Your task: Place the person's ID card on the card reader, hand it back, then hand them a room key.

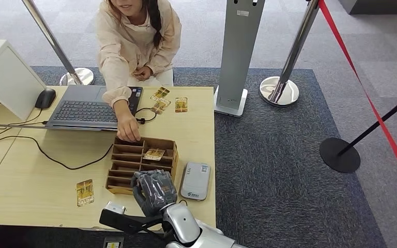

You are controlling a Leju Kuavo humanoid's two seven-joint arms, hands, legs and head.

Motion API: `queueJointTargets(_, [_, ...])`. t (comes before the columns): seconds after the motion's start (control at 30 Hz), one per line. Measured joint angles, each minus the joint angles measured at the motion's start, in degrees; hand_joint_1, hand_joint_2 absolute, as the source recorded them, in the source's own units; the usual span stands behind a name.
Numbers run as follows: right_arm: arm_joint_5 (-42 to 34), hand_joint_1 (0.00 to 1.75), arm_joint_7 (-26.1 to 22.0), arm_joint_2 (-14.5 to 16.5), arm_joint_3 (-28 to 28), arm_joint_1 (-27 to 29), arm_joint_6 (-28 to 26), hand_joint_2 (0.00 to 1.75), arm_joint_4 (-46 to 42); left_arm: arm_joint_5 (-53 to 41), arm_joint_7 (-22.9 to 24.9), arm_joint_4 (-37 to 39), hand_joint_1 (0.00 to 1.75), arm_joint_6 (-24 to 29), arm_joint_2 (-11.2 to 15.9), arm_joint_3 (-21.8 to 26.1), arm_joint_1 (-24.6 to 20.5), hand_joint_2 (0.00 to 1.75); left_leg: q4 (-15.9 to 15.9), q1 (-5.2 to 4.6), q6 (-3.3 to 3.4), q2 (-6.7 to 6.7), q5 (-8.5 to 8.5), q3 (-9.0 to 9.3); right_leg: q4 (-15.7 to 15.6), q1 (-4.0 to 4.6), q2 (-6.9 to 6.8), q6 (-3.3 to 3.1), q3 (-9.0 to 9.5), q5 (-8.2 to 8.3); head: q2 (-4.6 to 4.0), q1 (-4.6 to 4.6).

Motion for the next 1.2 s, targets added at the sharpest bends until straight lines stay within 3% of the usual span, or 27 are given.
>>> queueJointTargets(0.03, [0.0, 1.38, -0.1, 0.1, 0.0, 0.0, -0.1, 1.75, 0.0, 0.0, 0.0, 0.0, 0.0, 0.0, 0.0, 0.0, 0.0, 0.0, 0.0, 0.0, 0.0, 0.0, 0.0, 0.0, 0.0, 0.0, 0.0, 0.0, 0.0, 0.0, 0.01, 0.0])
queueJointTargets(0.17, [0.0, 0.42, -0.4, 0.2, 0.0, -0.1, -0.4, 1.75, 0.2, 0.0, 0.0, 0.0, 0.0, 0.0, 0.0, -0.1, 0.0, 0.0, 0.0, 0.0, 0.0, 0.0, 0.0, 0.0, 0.0, 0.0, 0.0, 0.0, 0.0, 0.0, 0.01, 0.0])
queueJointTargets(0.4, [0.0, 0.09, -1.1, 0.6, -0.4, -0.4, -1.6, 1.75, 0.2, 0.1, 0.0, 0.0, 0.0, 0.0, 0.0, -0.4, 0.0, 0.0, 0.0, 0.0, 0.0, 0.0, 0.0, 0.0, 0.0, 0.0, 0.0, 0.0, 0.0, 0.0, 0.01, 0.0])
queueJointTargets(0.63, [0.8, 0.1, -0.9, 0.6, -0.9, -0.7, -1.7, 1.75, -1.1, 0.2, 0.1, 0.0, 0.0, 0.0, 0.0, -0.9, 0.0, 0.0, 0.0, 0.0, 0.0, 0.01, 0.0, 0.0, 0.0, 0.0, 0.0, 0.0, 0.0, 0.0, 0.01, -0.01])
queueJointTargets(0.73, [0.9, 0.25, -0.4, 0.5, -1.0, -0.7, -1.4, 1.75, -1.6, 0.2, 0.0, 0.0, 0.0, 0.0, 0.0, -0.9, -0.1, 0.0, 0.0, 0.0, 0.0, 0.01, 0.0, 0.0, 0.0, 0.0, 0.0, 0.0, 0.0, 0.0, 0.01, -0.01])
queueJointTargets(0.83, [1.7, 0.5, 0.6, 0.5, -1.0, -0.7, -0.9, 1.75, -2.0, 0.4, -0.2, 0.0, 0.0, 0.0, 0.0, -1.0, 0.0, 0.0, 0.0, 0.0, 0.0, 0.0, 0.0, 0.01, 0.0, 0.0, 0.0, 0.0, 0.0, 0.0, 0.01, -0.01])
queueJointTargets(0.97, [2.7, 0.98, 1.3, 0.4, -1.0, -0.7, -0.6, 1.75, -2.2, 0.6, -0.4, 0.0, 0.0, 0.0, 0.0, -1.0, 0.0, 0.0, 0.0, 0.0, 0.0, 0.0, 0.0, 0.0, 0.0, 0.0, 0.0, 0.0, 0.0, 0.0, 0.01, 0.0])
queueJointTargets(1.07, [3.5, 1.18, 1.8, 0.4, -1.0, -0.7, -0.5, 1.75, -2.2, 0.7, -0.4, 0.0, 0.0, 0.0, 0.0, -1.0, 0.0, 0.0, 0.0, 0.0, 0.0, 0.0, 0.0, 0.0, 0.0, 0.0, 0.0, 0.0, 0.0, 0.0, 0.01, 0.0])
queueJointTargets(1.2, [4.1, 1.28, 2.4, 0.3, -1.1, -0.7, -0.2, 1.75, -2.1, 0.8, -0.5, 0.0, 0.0, 0.0, 0.0, -1.0, 0.0, 0.0, 0.0, -0.01, 0.0, 0.0, 0.0, 0.0, 0.0, 0.0, 0.0, 0.0, 0.0, 0.0, 0.01, 0.0])
